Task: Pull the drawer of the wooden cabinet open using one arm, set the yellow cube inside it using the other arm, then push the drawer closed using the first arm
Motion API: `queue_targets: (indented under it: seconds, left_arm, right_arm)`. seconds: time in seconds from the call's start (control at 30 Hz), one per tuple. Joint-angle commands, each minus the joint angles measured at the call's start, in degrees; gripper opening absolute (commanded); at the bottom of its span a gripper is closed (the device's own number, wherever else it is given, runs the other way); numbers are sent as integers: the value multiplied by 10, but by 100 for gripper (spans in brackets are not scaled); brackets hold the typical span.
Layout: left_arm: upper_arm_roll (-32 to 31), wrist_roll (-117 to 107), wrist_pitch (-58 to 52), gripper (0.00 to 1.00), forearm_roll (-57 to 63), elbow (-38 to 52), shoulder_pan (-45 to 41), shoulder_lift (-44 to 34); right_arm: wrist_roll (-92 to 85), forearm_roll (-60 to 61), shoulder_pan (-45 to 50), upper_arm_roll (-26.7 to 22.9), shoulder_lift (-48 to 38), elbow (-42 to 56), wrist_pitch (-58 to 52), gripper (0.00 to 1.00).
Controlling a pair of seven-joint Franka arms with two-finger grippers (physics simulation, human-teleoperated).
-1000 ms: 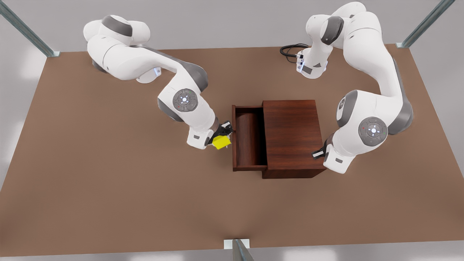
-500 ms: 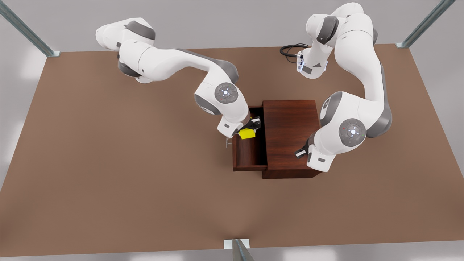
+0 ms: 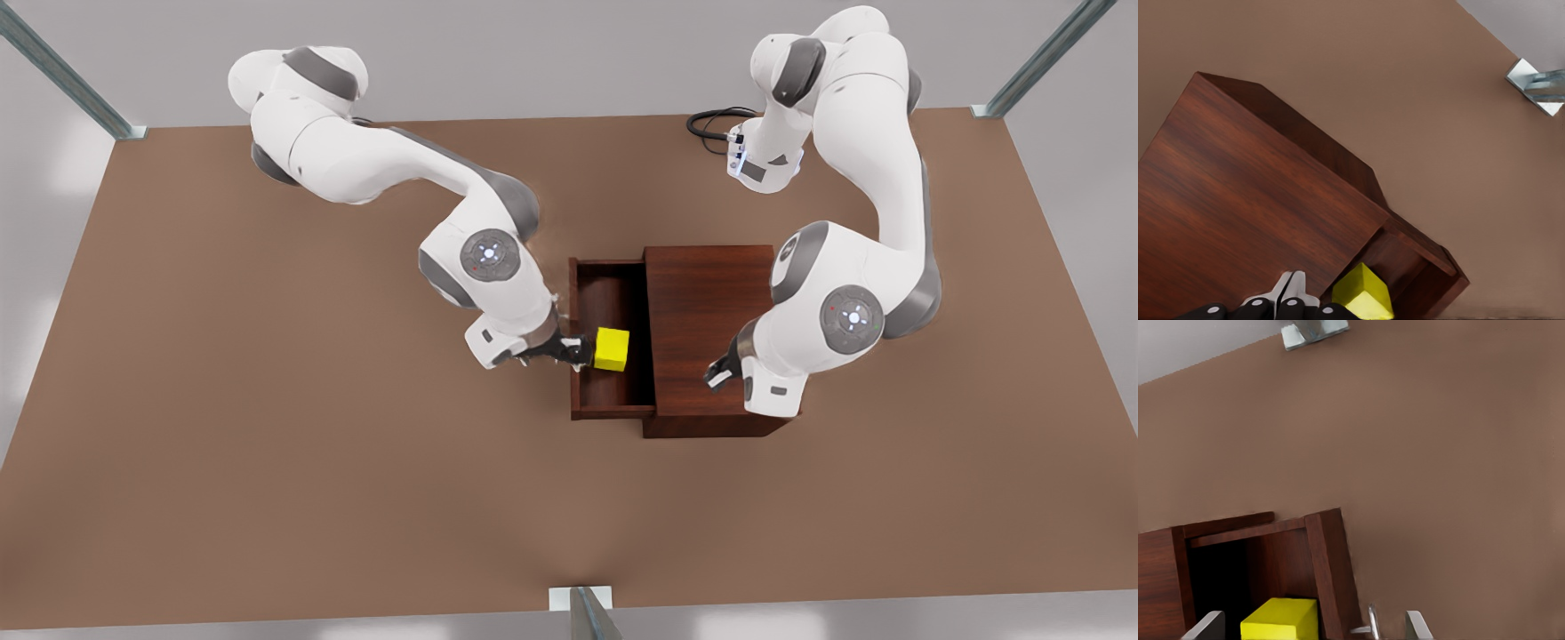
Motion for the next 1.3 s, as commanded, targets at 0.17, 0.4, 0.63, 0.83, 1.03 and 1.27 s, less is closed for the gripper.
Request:
queue_targets:
  seconds: [0.17, 0.4, 0.63, 0.83, 1.03, 1.27]
  left_arm:
    - [2, -631, 260, 21, -57, 0, -131, 53]
    - [5, -709, 297, 21, -21, -95, -188, 65]
    - [6, -772, 296, 21, -21, -115, -219, 65]
    - [10, -785, 295, 21, -6, -158, -224, 65]
    - [10, -779, 292, 21, -6, -161, -221, 65]
    - [10, -735, 257, 21, -2, -162, -206, 64]
  right_arm:
    - [-269, -11, -433, 278, -127, -181, -163, 100]
    - [-581, 246, -79, -354, -349, -217, -124, 100]
    - [-633, 291, -21, -481, -380, -302, -74, 100]
    - [-629, 312, -18, -477, -372, -288, -72, 100]
    - [-603, 313, -18, -466, -373, -286, -79, 100]
    - [-576, 293, -25, -456, -372, -281, -85, 100]
